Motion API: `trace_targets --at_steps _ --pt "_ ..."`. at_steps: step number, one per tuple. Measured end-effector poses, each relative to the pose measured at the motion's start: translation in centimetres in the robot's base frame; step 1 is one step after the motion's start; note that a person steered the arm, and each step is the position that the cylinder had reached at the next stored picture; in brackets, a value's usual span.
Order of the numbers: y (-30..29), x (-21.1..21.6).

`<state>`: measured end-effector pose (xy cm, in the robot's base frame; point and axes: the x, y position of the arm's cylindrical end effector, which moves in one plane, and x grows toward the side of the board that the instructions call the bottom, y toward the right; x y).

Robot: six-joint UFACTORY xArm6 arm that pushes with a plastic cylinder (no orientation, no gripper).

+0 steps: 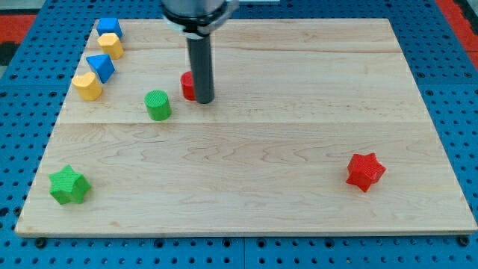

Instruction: Push the green star into the red circle

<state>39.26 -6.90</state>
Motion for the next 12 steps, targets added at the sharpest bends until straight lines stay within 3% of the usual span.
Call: trace_targets --at_steps 3,4,7,8,9,10,11,12 --pt "4.2 -2.7" --pt "2.0 -4.8" --pt "-2.2 -4.4" --pt "3.6 2.3" --pt "2.9 13.7" --pt "-5.6 21.6" --pt "-15.0 20.7" --pt "-17.6 17.0"
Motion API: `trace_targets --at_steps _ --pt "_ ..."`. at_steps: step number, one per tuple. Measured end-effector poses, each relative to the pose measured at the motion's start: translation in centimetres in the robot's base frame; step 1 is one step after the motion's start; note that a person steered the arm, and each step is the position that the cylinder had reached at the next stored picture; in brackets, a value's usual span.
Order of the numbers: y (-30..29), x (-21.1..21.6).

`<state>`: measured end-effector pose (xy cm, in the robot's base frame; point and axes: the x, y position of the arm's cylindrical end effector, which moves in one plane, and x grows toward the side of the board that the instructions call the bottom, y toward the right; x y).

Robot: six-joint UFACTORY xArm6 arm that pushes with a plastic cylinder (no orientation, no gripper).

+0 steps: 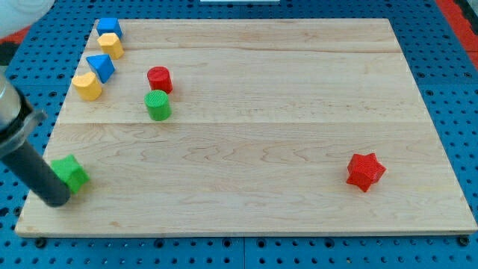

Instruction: Push the green star into the red circle

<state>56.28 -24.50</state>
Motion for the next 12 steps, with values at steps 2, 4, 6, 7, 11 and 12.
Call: trace_targets --at_steps 2,4,6,7,11,12 --pt "1.5 -3.5" --pt "-0.1 -3.7" --pt "0.6 -8.6" --pt "-0.5 -9.8" --pt "7.6 -13.4" --pt "7.5 -14.7"
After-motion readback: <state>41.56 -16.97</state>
